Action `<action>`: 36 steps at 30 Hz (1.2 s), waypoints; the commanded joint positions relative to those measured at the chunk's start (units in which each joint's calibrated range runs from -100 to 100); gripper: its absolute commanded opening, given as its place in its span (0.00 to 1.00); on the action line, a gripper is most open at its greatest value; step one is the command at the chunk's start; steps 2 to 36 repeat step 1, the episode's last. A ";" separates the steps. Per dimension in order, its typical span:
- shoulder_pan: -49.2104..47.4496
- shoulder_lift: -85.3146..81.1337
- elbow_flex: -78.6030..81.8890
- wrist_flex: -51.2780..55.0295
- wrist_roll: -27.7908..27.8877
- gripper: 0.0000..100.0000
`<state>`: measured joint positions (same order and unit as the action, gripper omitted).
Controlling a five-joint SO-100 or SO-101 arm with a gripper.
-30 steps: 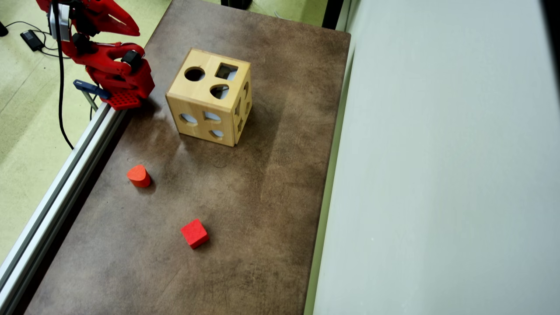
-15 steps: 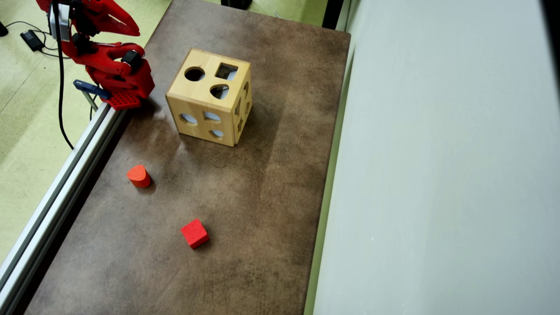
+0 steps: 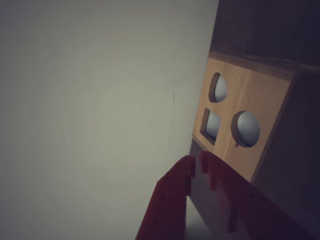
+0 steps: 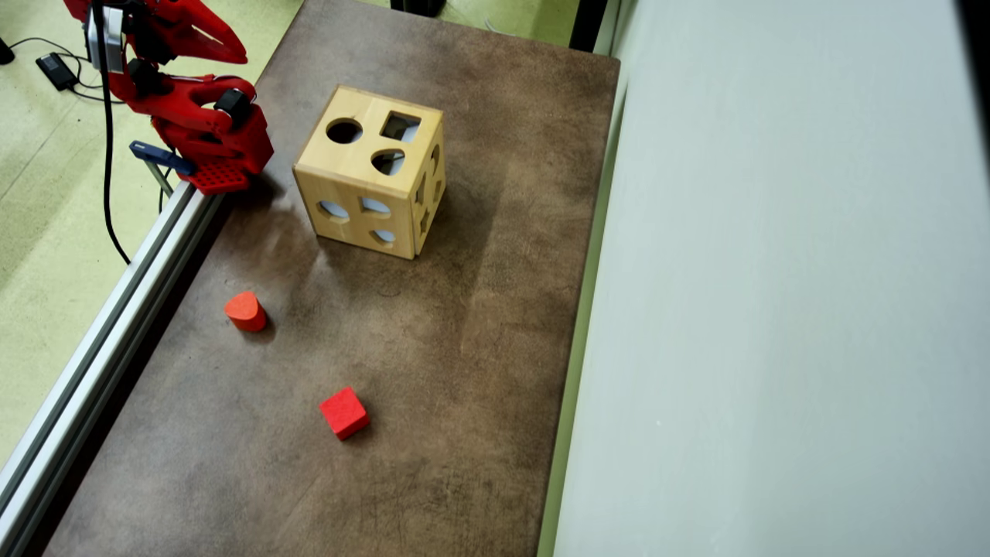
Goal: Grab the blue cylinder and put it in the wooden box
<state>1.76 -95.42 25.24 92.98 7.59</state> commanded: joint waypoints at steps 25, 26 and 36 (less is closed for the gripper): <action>0.17 0.18 0.08 0.11 0.00 0.02; 0.17 0.18 0.08 0.11 0.00 0.02; 0.17 0.18 0.08 0.11 0.00 0.02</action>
